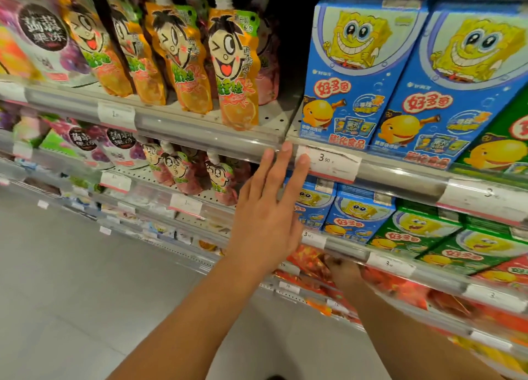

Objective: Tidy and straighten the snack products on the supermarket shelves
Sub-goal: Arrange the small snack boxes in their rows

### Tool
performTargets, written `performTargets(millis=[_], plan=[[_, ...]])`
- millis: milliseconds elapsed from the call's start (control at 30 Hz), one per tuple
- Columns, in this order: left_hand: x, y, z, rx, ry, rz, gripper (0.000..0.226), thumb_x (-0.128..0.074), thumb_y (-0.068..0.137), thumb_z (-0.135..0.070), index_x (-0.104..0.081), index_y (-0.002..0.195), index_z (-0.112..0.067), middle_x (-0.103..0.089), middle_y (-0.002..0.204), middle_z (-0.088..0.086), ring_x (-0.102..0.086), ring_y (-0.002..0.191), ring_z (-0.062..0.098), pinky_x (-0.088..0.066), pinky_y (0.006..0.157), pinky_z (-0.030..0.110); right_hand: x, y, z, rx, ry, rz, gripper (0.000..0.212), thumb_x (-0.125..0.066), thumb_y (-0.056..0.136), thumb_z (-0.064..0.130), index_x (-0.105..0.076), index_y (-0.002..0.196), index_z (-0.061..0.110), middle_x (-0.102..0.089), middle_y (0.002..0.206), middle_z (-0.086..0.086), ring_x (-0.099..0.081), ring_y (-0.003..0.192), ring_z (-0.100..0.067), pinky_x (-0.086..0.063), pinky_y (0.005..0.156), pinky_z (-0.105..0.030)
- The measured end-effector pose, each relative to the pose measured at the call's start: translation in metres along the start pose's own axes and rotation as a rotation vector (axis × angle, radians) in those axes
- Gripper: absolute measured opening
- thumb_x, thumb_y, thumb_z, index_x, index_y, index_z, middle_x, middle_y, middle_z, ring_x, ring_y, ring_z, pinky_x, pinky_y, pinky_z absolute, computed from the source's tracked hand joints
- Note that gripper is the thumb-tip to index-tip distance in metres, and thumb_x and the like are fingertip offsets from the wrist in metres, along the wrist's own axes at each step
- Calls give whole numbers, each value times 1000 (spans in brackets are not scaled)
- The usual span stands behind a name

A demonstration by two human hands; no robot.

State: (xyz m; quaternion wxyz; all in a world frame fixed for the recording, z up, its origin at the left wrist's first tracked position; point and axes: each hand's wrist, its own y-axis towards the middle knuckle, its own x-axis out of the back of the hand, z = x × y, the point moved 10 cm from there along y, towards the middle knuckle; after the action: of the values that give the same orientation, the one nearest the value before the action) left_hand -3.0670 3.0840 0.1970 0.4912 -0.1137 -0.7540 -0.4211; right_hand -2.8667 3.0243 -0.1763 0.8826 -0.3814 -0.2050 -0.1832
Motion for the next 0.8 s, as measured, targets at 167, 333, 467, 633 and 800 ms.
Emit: performTargets(millis=[167,333,467,633,800], plan=[[2,-2,-5,68,-16,-17,94,-71,80,-24,-24,160,-12,-13,169,12,-9,157,32,-21,117,42,16,-60,6,114,-174,14,20,-63,96,18,-62,76,20,-67,86,-6,-61,82,-23,-47,76,-31],[8,-3,-12,110,-83,3,91,-69,84,-21,-21,161,-14,-10,170,10,-9,157,32,-15,119,38,9,-139,-23,230,-438,143,17,-53,103,28,-61,101,14,-62,104,-3,-57,100,-21,-44,90,-34],[12,-17,-14,83,-163,-32,74,-61,91,-22,-31,157,-10,-15,168,14,-13,155,34,-15,124,42,19,-188,-84,123,-463,195,37,-58,98,29,-62,132,18,-65,132,-3,-59,121,-26,-46,99,-33],[-36,-82,-47,145,-440,10,53,-56,86,-23,-55,138,-9,-40,157,10,-37,143,33,-40,110,48,59,-238,-147,52,-617,175,37,-51,99,29,-60,133,17,-65,131,-4,-61,117,-27,-45,97,-32],[-149,-180,-114,256,-729,571,30,-67,90,-15,-67,116,-30,-70,115,-10,-66,109,16,-50,92,31,112,-280,-189,17,-621,23,45,-46,101,33,-50,146,32,-57,143,12,-62,119,-20,-49,102,-31]])
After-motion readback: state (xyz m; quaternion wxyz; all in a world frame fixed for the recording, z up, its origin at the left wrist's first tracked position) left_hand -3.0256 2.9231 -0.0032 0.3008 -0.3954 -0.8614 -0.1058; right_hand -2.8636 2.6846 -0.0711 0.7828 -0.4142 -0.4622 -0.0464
